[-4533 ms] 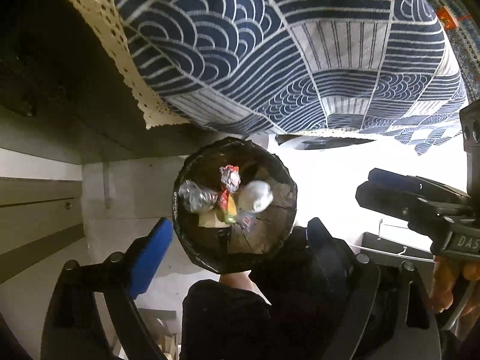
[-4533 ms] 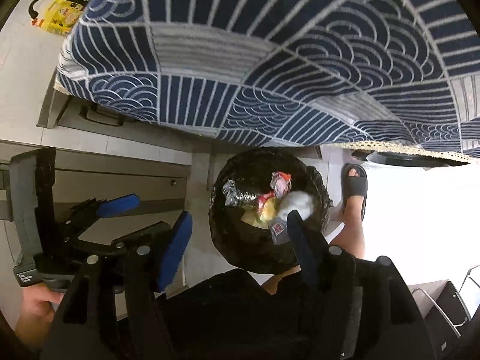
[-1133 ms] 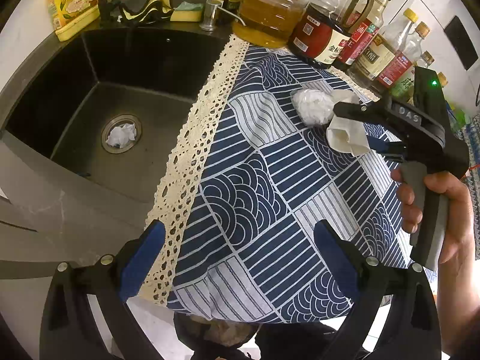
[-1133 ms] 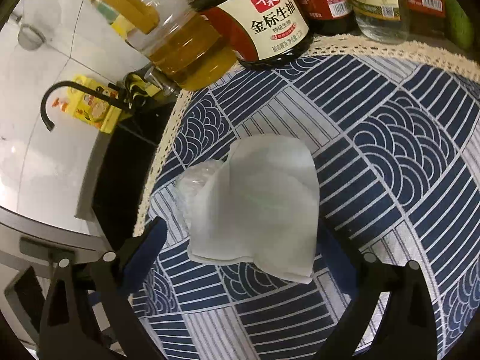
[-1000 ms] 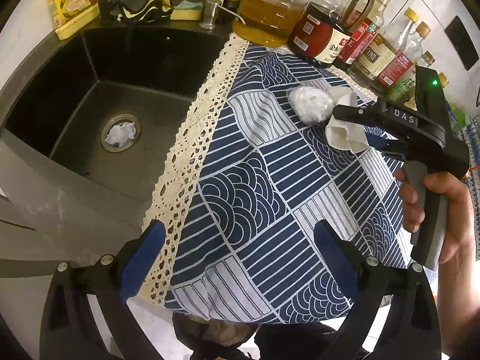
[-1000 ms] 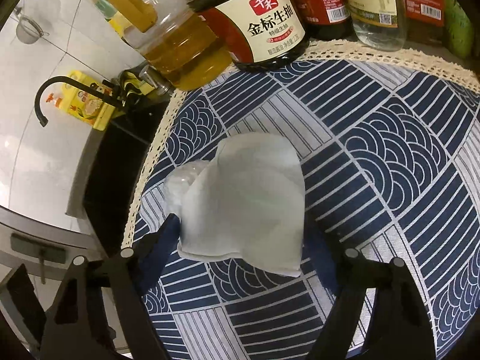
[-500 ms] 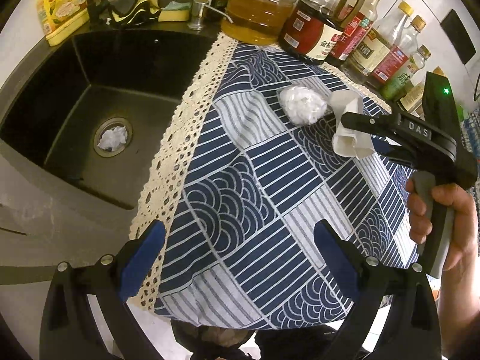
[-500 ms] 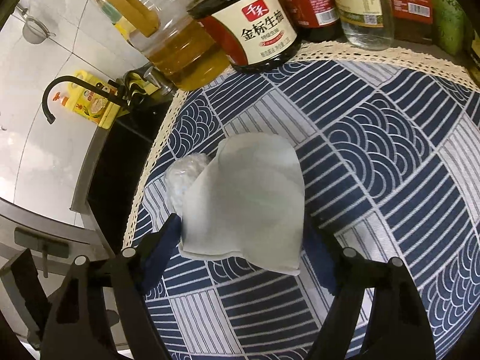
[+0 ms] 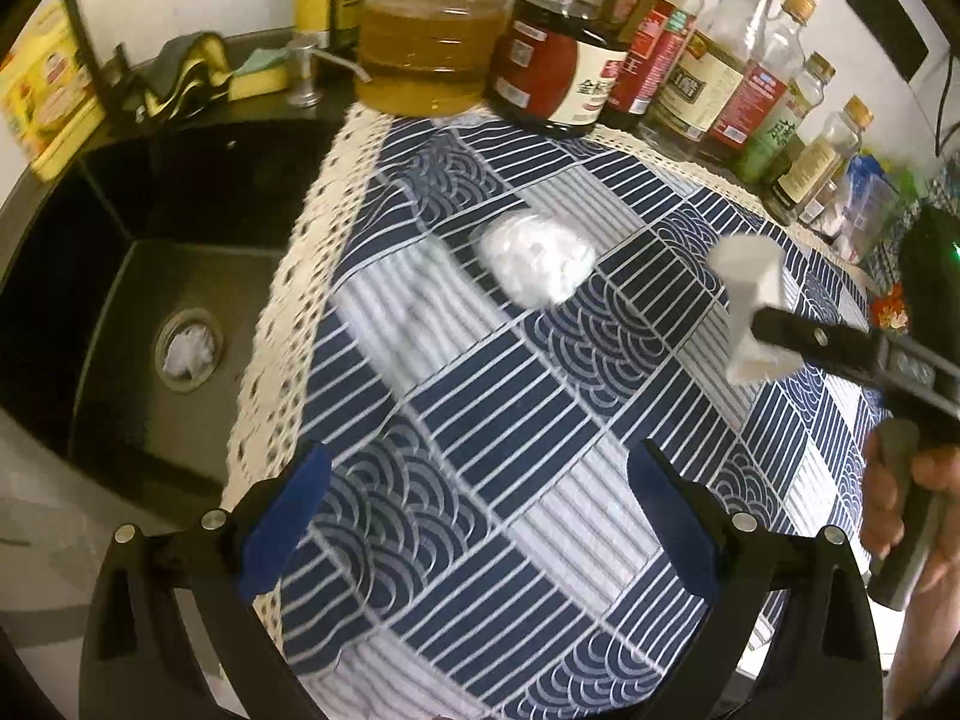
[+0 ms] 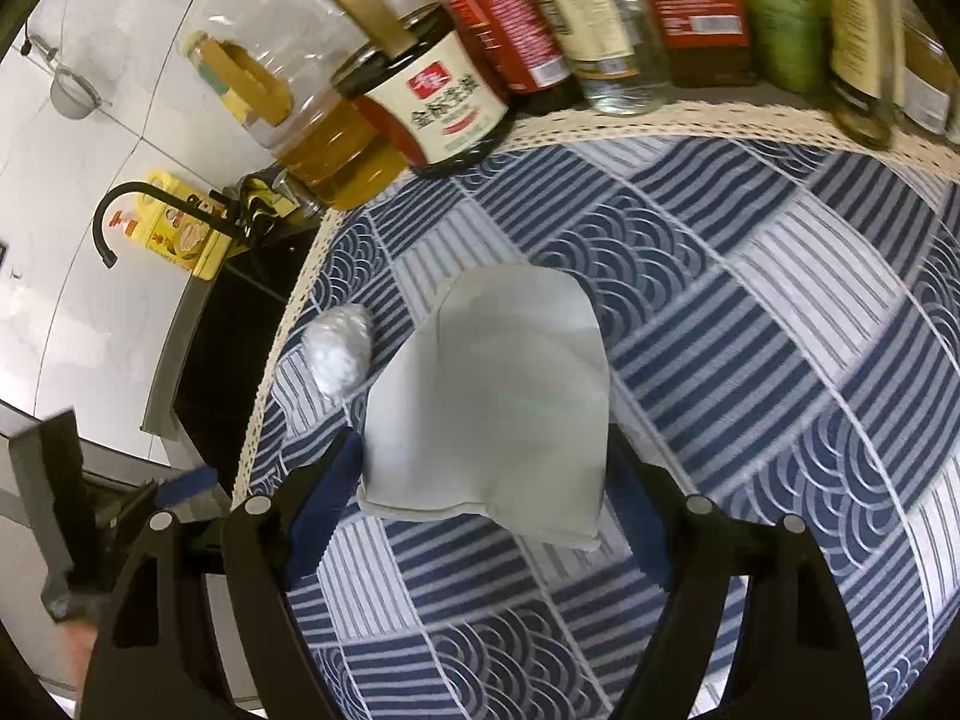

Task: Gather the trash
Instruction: 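Move the left tool over the crumpled clear plastic bag while the right tool holds the tissue, then close the left tool on the clear plastic bag and lift it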

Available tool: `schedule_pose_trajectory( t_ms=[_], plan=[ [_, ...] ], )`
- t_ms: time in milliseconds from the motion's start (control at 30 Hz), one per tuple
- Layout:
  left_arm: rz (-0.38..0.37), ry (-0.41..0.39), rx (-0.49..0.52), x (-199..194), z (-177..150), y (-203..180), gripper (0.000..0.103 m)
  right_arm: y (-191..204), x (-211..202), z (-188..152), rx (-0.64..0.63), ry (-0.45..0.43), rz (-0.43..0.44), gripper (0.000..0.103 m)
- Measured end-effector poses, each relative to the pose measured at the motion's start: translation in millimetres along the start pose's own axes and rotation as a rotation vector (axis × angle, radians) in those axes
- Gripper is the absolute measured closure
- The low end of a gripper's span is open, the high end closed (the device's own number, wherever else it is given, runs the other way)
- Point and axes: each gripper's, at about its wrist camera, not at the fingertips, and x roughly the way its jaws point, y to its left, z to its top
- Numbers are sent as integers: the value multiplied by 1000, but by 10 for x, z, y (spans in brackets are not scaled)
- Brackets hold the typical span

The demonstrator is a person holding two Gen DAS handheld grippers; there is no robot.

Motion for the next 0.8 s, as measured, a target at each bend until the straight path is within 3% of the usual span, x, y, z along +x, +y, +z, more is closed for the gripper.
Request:
schedule_pose_trajectory(
  t_ms=[500, 567, 800],
  plan=[
    [-16, -3, 80, 363, 530, -240, 8, -361, -410, -251, 28, -38, -62, 24],
    [-14, 1, 87, 419, 586, -250, 17, -381, -440, -278, 32, -40, -61, 24],
    [3, 0, 105, 616, 759, -275, 24, -466, -511, -361, 48, -41, -67, 24]
  ],
)
